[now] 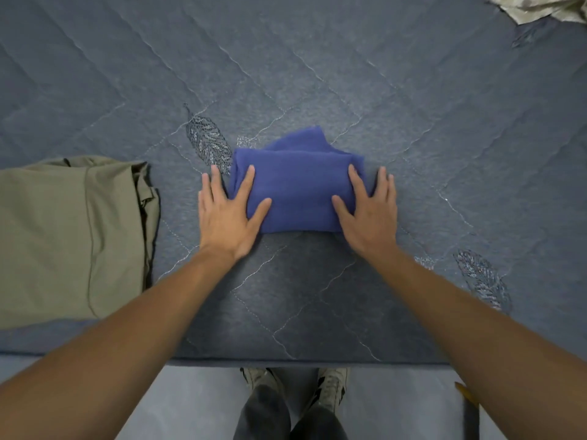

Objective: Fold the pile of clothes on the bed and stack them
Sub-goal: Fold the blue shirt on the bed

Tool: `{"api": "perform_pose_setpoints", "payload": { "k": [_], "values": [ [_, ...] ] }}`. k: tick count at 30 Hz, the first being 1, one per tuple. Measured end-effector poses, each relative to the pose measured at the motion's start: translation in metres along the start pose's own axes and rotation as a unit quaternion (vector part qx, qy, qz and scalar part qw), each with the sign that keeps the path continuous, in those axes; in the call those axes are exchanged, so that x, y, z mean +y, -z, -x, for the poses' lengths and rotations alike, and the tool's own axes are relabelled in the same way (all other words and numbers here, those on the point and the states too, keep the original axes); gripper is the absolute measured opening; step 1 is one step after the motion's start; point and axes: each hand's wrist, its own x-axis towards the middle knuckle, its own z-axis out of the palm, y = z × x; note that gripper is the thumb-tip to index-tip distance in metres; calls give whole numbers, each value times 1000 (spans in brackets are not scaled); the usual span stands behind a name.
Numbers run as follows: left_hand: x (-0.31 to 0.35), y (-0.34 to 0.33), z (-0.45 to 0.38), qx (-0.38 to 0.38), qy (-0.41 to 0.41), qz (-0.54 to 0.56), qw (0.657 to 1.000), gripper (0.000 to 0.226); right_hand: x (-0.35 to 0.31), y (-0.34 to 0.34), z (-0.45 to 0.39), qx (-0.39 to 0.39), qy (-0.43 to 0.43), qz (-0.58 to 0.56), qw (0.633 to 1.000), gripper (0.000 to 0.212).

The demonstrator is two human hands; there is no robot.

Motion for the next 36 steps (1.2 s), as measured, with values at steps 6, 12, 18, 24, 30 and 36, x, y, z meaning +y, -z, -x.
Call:
{"api": "perform_pose_setpoints", "payload": {
  "k": [6, 12, 18, 24, 30, 36],
  "values": [
    [20, 10, -9, 7, -21, 235, 972, 55, -18, 6, -2, -10, -6, -238, 971, 74],
    [23, 31, -8, -23, -37, 314, 948, 63, -28, 30, -16, -51, 40, -277, 959, 62],
    [4, 85, 23, 15, -40, 313, 949, 60, -65, 61, 16, -25, 91, -295, 951, 62],
    [-36, 163, 71, 62, -6, 307, 950, 59, -138, 86, 51, -58, 146, -298, 942, 63],
    [-113, 228, 122, 117, 26, 297, 947, 58, -238, 75, 99, -80, 190, -312, 927, 64],
    [-222, 245, 133, 131, 66, 209, 967, 65, -321, 19, 131, -88, 207, -282, 933, 65]
  ]
}}
